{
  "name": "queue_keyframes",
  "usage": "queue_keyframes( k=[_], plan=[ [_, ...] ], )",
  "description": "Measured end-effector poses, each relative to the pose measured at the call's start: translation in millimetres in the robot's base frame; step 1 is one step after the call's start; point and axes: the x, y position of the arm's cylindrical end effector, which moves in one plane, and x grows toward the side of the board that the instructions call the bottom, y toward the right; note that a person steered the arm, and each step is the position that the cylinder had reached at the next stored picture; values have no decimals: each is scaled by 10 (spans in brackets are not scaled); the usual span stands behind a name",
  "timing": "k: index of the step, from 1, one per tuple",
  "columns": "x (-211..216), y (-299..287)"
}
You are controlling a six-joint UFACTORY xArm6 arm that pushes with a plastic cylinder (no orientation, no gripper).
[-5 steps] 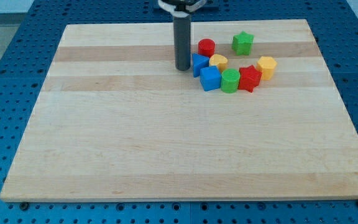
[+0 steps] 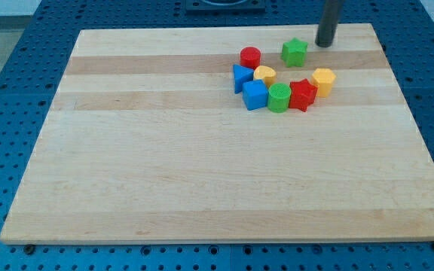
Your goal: Push green star into the yellow heart and blue cube
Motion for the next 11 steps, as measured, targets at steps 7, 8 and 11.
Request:
queue_keyframes(
  k=[7, 8, 11],
  plan=[
    [934, -1279],
    [872, -1221],
    [-87, -1533]
  ],
)
